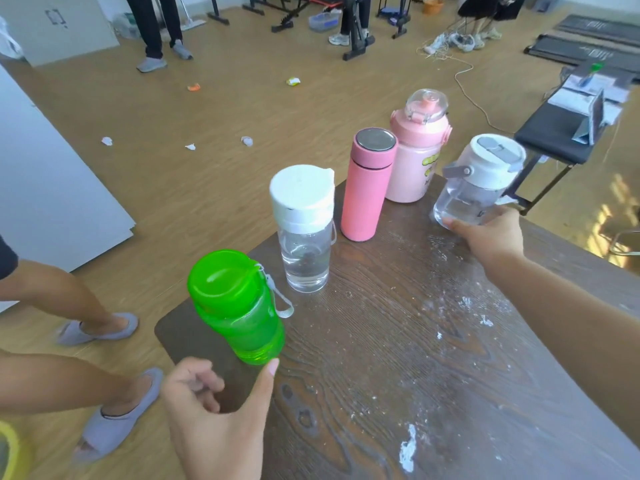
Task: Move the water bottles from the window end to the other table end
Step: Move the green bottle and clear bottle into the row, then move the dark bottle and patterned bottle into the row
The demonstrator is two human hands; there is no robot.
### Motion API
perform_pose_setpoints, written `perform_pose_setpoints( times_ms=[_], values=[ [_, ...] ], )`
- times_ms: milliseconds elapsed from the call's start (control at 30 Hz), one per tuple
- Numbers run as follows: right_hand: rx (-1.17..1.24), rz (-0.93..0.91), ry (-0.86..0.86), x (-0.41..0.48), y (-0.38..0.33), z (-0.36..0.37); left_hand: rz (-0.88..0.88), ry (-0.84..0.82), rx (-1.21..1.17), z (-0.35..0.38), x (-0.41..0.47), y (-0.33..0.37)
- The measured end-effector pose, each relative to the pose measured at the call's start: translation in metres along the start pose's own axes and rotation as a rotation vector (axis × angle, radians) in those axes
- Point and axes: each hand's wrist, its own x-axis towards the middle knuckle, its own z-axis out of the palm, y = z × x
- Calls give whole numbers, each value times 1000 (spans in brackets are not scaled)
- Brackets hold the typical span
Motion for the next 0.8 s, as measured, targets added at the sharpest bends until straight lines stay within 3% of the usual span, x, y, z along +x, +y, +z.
perform_pose_setpoints(
  times_ms=[167, 367, 800],
  values=[
    [54, -29, -14, -33, 28, -37, 29, -174, 25, 31, -62, 10],
    [181, -25, 88, -71, 77, -121, 115, -663, -55, 102, -119, 55],
    [480, 172, 629, -191, 235, -361, 325, -1366, -84, 247, -353, 167]
  ],
)
